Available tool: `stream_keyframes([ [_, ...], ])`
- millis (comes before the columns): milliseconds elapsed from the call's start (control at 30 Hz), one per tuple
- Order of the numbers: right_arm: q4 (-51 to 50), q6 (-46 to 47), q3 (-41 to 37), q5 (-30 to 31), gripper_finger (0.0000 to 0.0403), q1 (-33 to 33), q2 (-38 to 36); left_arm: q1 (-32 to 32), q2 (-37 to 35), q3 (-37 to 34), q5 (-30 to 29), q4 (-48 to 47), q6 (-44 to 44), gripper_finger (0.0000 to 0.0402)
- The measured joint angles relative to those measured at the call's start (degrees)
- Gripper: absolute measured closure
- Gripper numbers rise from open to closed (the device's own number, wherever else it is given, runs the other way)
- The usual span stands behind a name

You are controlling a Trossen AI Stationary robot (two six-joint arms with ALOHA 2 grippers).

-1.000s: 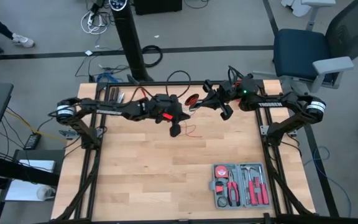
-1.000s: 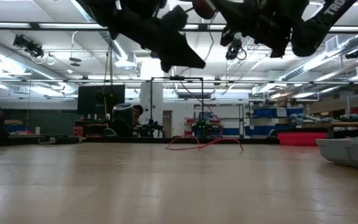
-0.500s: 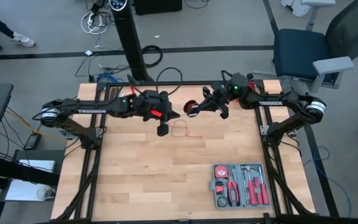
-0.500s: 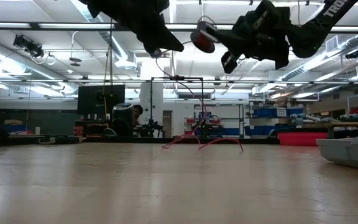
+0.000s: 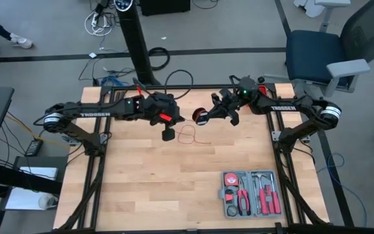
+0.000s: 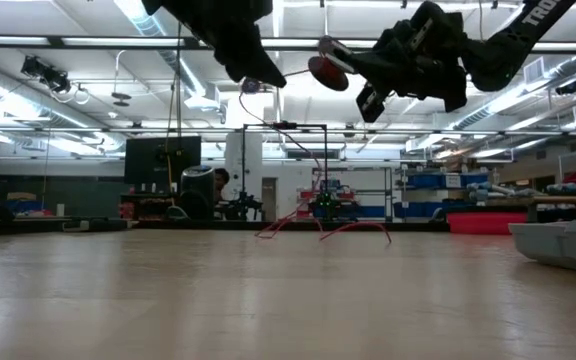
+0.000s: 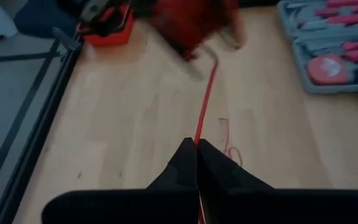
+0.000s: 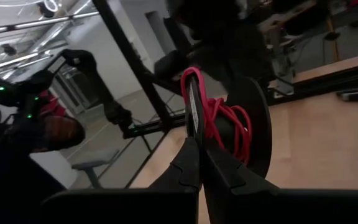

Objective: Coil cords
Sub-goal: Coil the wire

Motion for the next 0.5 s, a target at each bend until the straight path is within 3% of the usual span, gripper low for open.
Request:
stream_keyframes([
  [500, -3.6, 0.9, 0.0, 1.5, 0.0403, -3.9, -5.1, -2.0, 0.1, 0.0, 4.5, -3.0, -3.6, 0.0401],
])
